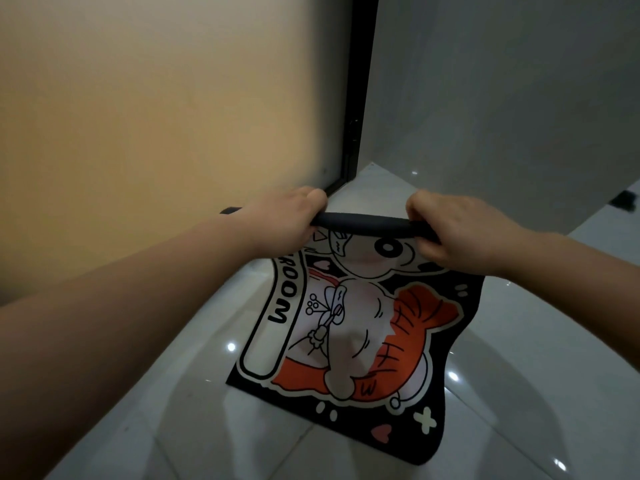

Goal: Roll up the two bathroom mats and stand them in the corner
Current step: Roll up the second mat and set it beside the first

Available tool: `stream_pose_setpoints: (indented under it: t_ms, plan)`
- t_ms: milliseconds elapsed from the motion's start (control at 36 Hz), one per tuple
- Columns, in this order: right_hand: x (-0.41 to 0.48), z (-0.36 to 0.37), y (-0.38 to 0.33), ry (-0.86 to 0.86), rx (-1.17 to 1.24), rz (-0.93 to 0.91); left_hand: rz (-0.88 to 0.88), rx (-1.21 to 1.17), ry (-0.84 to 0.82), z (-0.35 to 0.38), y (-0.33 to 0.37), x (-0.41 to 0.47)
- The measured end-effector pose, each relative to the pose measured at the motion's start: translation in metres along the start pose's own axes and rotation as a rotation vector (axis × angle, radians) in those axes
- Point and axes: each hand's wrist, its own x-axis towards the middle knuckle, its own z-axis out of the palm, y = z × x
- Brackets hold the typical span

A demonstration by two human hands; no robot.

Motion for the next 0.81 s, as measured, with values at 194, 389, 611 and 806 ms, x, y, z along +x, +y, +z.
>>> stream_pose_setpoints:
  t_ms: [194,389,611,806]
  plan:
    - [0.004,0.006,-0.002,-0.066,0.023,0.050,-0.080,-0.013,-0.108,0.002,0.008,0.002]
    - [0.000,0.003,-0.004,-0.004,-0.132,-0.103,0.037,-0.069,-0.030,0.004,-0.001,0.000]
    - [-0.001,0.006,-0.003,0.000,0.039,-0.074,-0.013,-0.075,-0.050,0.002,-0.003,-0.002]
    - [0.008,0.007,-0.007,-0.109,0.070,0.039,-0.056,-0.071,-0.093,-0.002,0.008,-0.001]
